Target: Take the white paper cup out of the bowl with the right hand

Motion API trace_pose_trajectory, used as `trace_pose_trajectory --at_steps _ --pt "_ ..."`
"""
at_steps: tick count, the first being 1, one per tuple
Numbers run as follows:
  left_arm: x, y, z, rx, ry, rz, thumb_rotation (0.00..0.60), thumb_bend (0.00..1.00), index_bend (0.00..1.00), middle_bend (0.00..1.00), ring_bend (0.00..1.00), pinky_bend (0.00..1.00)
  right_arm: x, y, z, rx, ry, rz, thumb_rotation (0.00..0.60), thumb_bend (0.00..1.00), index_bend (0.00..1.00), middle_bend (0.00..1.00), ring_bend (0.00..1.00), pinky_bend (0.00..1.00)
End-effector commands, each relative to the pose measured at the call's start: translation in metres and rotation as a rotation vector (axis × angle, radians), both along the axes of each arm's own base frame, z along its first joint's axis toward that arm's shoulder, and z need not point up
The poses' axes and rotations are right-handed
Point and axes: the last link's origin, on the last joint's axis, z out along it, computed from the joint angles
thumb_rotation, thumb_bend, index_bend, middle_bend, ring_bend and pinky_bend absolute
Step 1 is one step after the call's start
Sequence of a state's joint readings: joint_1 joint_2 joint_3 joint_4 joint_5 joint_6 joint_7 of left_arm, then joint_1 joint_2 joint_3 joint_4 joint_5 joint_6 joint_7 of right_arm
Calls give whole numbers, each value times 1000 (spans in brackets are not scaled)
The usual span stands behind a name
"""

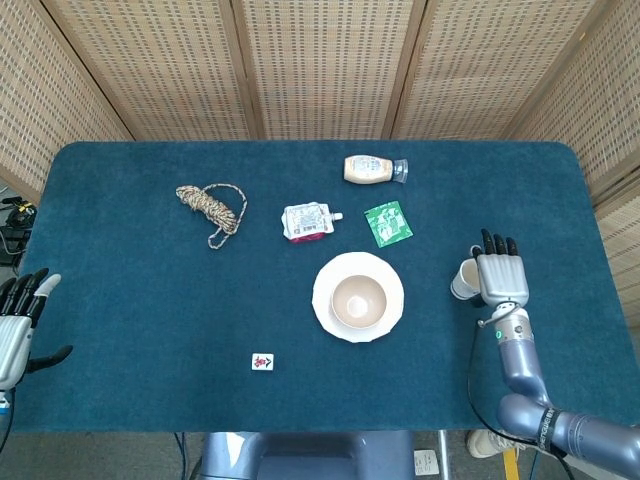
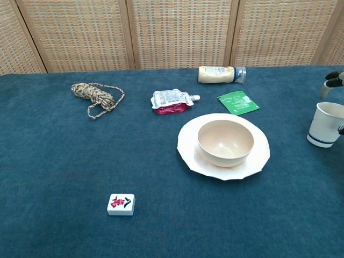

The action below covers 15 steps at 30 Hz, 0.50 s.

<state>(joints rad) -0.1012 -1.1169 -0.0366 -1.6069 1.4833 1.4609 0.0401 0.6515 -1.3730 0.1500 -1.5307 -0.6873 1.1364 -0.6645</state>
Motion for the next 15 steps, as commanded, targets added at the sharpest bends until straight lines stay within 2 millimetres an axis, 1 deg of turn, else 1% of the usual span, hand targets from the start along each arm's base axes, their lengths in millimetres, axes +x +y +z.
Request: trace_pose_trajectory --at_steps 1,3,7,12,15 --pt "0 0 1 4 -1 -2 600 23 0 0 0 0 3 11 21 -70 21 44 600 213 161 0 0 68" --pt "1 -1 2 7 -5 -8 600 23 0 0 0 0 2 25 33 -106 0 75 600 213 161 0 0 65" --pt "0 -1 4 18 -8 -13 600 23 0 0 0 0 -4 54 48 -165 -56 134 600 213 158 0 0 54" --pt "-2 -1 5 27 -9 -12 600 22 0 0 0 0 -18 89 55 -207 -140 230 600 213 124 0 0 13" --pt "-3 -1 4 25 -4 -7 600 22 0 0 0 0 -29 109 56 -213 -146 286 600 212 116 0 0 7"
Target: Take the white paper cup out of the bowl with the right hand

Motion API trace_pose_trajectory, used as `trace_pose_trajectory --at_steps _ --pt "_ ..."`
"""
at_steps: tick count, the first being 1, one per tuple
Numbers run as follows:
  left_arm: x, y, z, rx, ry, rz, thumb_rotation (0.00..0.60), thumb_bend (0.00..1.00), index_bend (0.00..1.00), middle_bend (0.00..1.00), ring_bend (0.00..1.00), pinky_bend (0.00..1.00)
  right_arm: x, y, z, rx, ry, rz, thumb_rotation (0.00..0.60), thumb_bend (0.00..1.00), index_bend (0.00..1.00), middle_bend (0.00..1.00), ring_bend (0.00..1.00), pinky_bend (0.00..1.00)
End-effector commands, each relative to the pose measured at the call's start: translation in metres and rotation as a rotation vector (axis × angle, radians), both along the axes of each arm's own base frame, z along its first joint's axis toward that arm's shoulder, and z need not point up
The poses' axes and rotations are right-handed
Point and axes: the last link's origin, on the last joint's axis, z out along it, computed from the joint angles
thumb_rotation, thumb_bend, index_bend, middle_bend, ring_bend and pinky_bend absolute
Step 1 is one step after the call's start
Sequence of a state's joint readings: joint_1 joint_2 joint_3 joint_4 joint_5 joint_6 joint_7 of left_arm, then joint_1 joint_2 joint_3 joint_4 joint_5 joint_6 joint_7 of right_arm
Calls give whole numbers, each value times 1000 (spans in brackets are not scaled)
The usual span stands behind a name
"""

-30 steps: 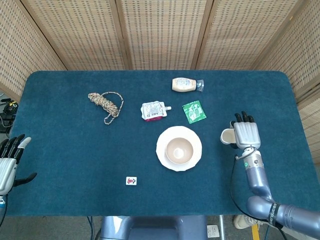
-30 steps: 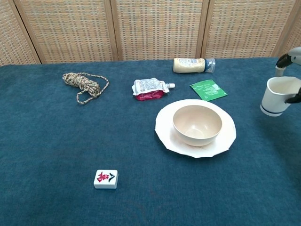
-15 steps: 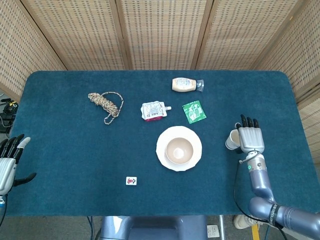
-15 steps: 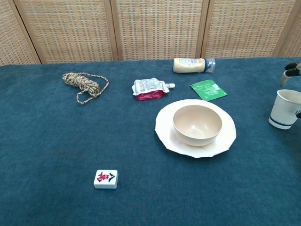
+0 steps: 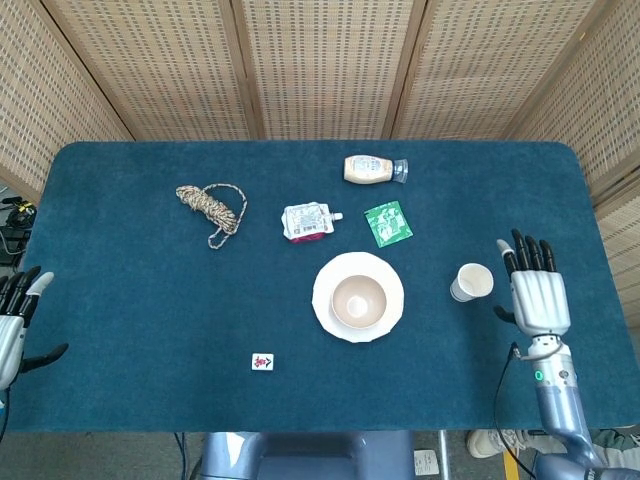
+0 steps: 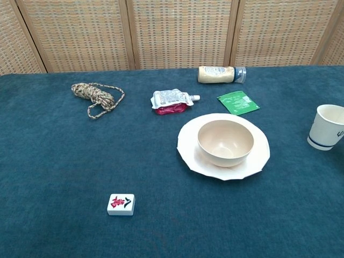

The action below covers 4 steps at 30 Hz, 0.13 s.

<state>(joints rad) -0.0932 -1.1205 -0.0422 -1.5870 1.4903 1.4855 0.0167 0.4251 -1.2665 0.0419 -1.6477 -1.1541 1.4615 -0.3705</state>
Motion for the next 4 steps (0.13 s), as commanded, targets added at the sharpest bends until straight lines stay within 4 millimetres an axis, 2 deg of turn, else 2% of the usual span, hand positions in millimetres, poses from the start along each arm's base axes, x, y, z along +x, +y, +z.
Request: trace_pose_trajectory --at_steps 1,4 --pt "-1 0 -1 -3 5 3 600 22 0 0 0 0 -23 41 7 -25 -24 68 600 212 115 0 0 6" --pt "0 1 -3 -7 12 2 600 22 0 0 0 0 -28 53 7 -35 -37 80 600 212 115 0 0 4"
